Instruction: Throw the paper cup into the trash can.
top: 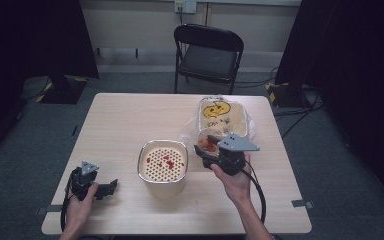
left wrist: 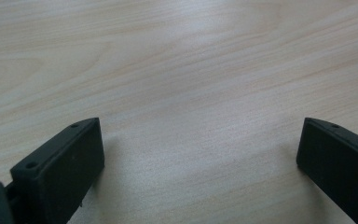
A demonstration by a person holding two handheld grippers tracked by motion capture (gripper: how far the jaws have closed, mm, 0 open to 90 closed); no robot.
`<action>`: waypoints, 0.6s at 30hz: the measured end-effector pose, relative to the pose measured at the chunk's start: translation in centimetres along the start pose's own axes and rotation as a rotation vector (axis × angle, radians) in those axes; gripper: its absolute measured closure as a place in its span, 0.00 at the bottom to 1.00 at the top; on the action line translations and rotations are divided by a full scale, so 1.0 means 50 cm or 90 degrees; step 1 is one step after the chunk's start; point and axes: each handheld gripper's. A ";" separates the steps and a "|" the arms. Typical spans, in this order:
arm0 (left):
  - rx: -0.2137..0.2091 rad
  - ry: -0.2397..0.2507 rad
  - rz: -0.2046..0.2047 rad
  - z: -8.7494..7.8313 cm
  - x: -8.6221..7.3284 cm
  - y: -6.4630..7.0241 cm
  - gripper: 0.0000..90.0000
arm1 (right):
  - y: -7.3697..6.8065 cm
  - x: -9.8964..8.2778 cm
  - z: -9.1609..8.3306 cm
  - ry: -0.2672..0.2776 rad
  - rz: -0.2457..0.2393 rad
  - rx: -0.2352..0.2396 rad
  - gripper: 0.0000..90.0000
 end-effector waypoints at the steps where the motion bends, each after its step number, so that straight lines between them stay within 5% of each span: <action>1: 0.000 0.000 0.000 0.000 0.000 0.000 0.00 | 0.000 0.004 0.003 0.001 -0.007 -0.005 0.48; 10: 0.000 0.000 0.000 0.000 0.000 0.000 0.00 | 0.008 0.024 0.022 0.043 -0.018 -0.030 0.50; 18: 0.000 0.000 0.000 0.000 0.000 0.000 0.00 | -0.001 0.046 0.032 0.026 -0.107 -0.091 0.52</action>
Point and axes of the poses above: each handheld gripper's, and its own axes: z roughly forward along the jaws, x roughly out of its top, y roughly to its right, and after that the axes turned 8 degrees about x, right-handed
